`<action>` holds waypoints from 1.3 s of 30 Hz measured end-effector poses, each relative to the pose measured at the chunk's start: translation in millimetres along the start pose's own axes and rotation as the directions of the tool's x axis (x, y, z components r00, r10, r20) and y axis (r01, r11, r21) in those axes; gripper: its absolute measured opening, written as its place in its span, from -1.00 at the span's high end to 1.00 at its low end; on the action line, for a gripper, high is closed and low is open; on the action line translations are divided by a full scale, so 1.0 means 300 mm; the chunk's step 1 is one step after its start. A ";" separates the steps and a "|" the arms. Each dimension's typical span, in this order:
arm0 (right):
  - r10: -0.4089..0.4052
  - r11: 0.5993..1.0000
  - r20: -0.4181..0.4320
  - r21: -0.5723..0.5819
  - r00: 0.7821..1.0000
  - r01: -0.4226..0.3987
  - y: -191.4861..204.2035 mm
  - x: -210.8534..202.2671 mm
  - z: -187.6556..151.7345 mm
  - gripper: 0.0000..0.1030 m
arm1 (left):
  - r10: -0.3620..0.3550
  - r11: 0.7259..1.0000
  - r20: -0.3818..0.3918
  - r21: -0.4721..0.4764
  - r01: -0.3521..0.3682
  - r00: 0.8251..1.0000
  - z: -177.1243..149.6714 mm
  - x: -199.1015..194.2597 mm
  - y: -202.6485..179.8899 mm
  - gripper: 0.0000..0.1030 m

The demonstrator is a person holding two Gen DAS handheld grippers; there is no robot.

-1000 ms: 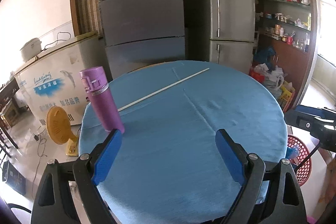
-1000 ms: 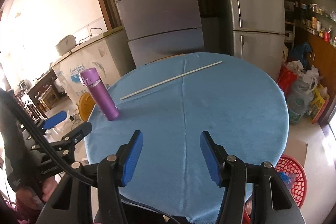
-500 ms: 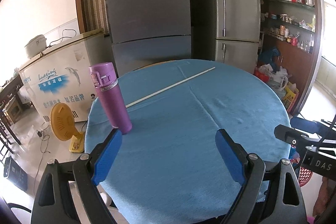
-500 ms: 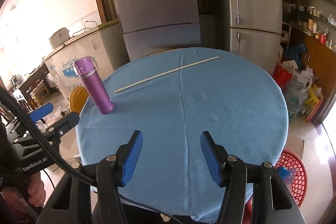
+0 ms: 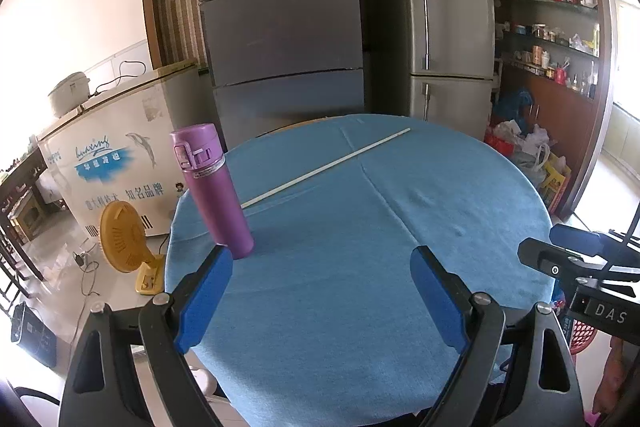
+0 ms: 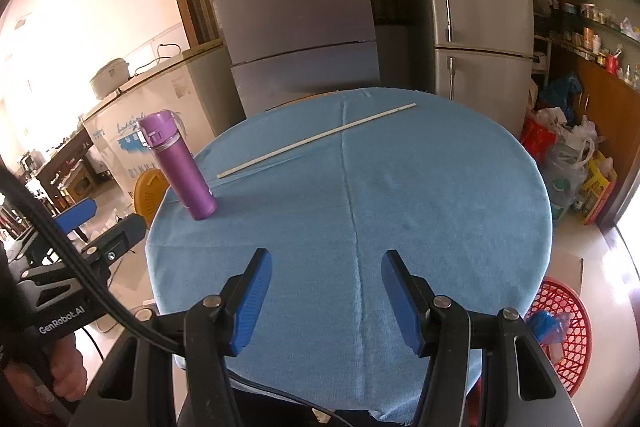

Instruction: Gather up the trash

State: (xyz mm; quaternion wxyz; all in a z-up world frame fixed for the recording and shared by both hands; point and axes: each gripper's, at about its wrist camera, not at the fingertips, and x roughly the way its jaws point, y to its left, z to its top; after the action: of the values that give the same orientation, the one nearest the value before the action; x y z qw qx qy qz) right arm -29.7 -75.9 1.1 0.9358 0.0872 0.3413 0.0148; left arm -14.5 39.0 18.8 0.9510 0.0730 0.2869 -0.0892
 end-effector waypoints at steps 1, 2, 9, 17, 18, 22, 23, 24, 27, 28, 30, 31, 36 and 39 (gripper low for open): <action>0.001 1.000 0.000 0.001 1.000 -0.001 -0.002 0.000 0.000 -0.19 | 0.001 1.000 -0.002 -0.001 -0.001 1.000 0.001 0.001 0.000 -0.76; 0.002 1.000 -0.001 0.003 1.000 -0.001 -0.004 0.000 -0.001 -0.19 | 0.002 1.000 -0.003 -0.001 -0.002 1.000 0.001 0.002 0.000 -0.76; 0.009 1.000 -0.008 0.019 1.000 -0.009 -0.015 0.004 -0.006 -0.19 | 0.000 1.000 -0.016 0.001 0.000 1.000 -0.001 0.009 -0.005 -0.76; 0.011 1.000 -0.010 0.025 1.000 -0.010 -0.017 0.010 -0.011 -0.19 | 0.000 1.000 -0.029 0.000 0.000 1.000 -0.005 0.016 0.000 -0.76; 0.009 1.000 -0.010 0.025 1.000 -0.009 -0.016 0.009 -0.012 -0.19 | -0.001 1.000 -0.031 -0.001 0.001 1.000 -0.004 0.017 0.001 -0.76; 0.006 1.000 -0.005 0.024 1.000 -0.006 -0.014 0.005 -0.013 -0.19 | -0.001 1.000 -0.034 -0.005 0.000 0.999 -0.004 0.018 0.000 -0.76; 0.005 1.000 -0.005 0.023 1.000 -0.005 -0.013 0.004 -0.014 -0.19 | 0.001 1.000 -0.035 -0.005 -0.001 0.999 -0.004 0.019 0.001 -0.76; 0.004 1.000 -0.005 0.023 1.000 -0.004 -0.014 0.007 -0.015 -0.19 | 0.002 1.000 -0.036 -0.005 -0.002 0.999 -0.004 0.020 0.001 -0.76; 0.002 1.000 -0.008 0.022 1.000 -0.002 -0.013 0.010 -0.015 -0.19 | 0.000 1.000 -0.041 -0.008 0.000 0.999 -0.005 0.023 0.003 -0.76; 0.003 1.000 -0.008 0.023 1.000 -0.003 -0.013 0.011 -0.015 -0.19 | 0.000 1.000 -0.043 -0.008 -0.001 0.999 -0.005 0.024 0.004 -0.76; -0.001 1.000 -0.007 0.020 1.000 0.002 -0.012 0.012 -0.015 -0.19 | 0.000 1.000 -0.046 -0.009 0.000 0.999 -0.005 0.028 0.006 -0.76; -0.003 1.000 -0.006 0.019 1.000 0.003 -0.012 0.012 -0.015 -0.19 | 0.001 1.000 -0.047 -0.010 -0.002 0.999 -0.005 0.029 0.005 -0.76; -0.005 1.000 -0.002 0.021 1.000 0.005 -0.011 0.012 -0.016 -0.19 | 0.000 1.000 -0.055 -0.013 -0.001 0.998 -0.006 0.035 0.004 -0.76; -0.010 1.000 0.005 0.023 1.000 0.009 -0.014 0.010 -0.016 -0.19 | 0.000 1.000 -0.054 -0.009 0.000 0.999 -0.005 0.034 -0.001 -0.76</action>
State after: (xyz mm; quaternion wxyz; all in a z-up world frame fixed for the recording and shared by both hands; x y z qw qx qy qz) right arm -30.4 -79.1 -5.2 0.9357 0.0961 0.3394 0.0063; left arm -6.9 37.7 11.9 0.9432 0.0710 0.3131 -0.0858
